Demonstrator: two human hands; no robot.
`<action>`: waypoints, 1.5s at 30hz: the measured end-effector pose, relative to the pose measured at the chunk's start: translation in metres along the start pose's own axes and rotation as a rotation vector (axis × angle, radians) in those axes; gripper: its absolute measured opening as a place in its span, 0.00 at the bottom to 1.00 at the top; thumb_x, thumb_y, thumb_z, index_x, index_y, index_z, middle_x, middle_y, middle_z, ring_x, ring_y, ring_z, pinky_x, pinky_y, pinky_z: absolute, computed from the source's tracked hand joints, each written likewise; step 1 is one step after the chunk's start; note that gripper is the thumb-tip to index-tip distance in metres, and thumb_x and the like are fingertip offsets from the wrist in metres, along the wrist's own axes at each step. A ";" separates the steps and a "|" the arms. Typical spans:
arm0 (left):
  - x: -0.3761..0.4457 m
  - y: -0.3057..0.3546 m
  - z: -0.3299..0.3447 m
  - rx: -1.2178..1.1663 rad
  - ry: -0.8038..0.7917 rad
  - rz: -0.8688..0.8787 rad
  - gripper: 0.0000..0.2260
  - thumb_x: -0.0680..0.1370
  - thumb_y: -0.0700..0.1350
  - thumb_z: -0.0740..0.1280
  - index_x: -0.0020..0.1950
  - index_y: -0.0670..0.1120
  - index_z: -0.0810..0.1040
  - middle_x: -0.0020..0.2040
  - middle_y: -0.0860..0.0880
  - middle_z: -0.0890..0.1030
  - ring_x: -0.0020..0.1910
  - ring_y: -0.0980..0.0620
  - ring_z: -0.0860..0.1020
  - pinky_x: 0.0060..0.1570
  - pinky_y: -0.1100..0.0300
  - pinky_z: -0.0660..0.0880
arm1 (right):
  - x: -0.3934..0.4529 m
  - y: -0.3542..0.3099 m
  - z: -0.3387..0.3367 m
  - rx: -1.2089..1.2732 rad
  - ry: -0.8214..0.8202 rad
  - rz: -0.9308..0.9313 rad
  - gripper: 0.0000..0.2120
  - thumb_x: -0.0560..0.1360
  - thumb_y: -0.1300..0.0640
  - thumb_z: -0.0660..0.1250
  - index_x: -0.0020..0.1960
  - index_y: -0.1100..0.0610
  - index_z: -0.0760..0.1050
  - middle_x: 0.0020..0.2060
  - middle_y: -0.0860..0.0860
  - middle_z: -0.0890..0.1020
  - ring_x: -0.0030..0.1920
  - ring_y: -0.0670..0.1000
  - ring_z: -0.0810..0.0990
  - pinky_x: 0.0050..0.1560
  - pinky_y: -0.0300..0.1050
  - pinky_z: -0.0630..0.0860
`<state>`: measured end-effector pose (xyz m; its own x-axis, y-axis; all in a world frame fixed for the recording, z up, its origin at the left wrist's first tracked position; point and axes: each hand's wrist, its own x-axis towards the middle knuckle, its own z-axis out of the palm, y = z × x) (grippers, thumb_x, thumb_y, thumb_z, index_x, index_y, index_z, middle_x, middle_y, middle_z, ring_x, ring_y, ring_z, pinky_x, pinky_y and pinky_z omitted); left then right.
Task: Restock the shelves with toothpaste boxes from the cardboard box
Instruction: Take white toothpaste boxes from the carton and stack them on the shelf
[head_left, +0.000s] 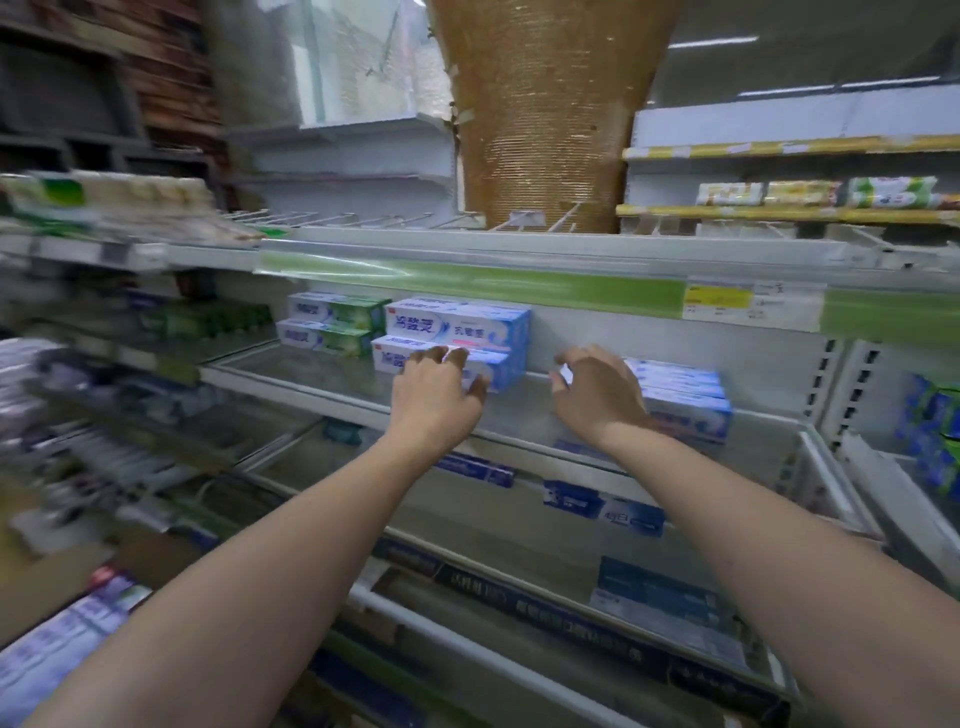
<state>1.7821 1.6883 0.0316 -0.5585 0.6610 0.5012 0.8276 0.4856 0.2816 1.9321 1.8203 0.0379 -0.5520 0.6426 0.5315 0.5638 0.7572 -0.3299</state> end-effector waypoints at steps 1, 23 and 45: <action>-0.005 -0.012 -0.006 0.020 0.008 -0.018 0.24 0.81 0.57 0.62 0.74 0.47 0.72 0.71 0.44 0.74 0.69 0.40 0.70 0.66 0.47 0.70 | 0.001 -0.015 0.008 0.005 -0.019 -0.024 0.15 0.80 0.51 0.60 0.63 0.53 0.76 0.59 0.55 0.78 0.63 0.58 0.73 0.62 0.48 0.70; -0.113 -0.394 -0.085 0.275 -0.088 -0.489 0.21 0.80 0.58 0.62 0.69 0.50 0.74 0.68 0.44 0.74 0.69 0.40 0.68 0.66 0.45 0.69 | -0.046 -0.374 0.250 0.122 -0.307 -0.578 0.16 0.78 0.48 0.61 0.62 0.55 0.75 0.57 0.55 0.79 0.58 0.59 0.76 0.56 0.51 0.75; -0.197 -0.675 0.030 0.180 -0.252 -0.972 0.21 0.80 0.54 0.63 0.71 0.47 0.73 0.66 0.45 0.76 0.64 0.44 0.72 0.60 0.51 0.73 | -0.084 -0.540 0.574 0.074 -0.904 -0.696 0.16 0.77 0.51 0.61 0.62 0.55 0.74 0.57 0.56 0.77 0.57 0.58 0.76 0.54 0.50 0.74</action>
<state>1.3322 1.2470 -0.2816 -0.9971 0.0260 -0.0710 0.0005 0.9414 0.3372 1.3220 1.4251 -0.2766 -0.9873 -0.0925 -0.1288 -0.0587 0.9678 -0.2449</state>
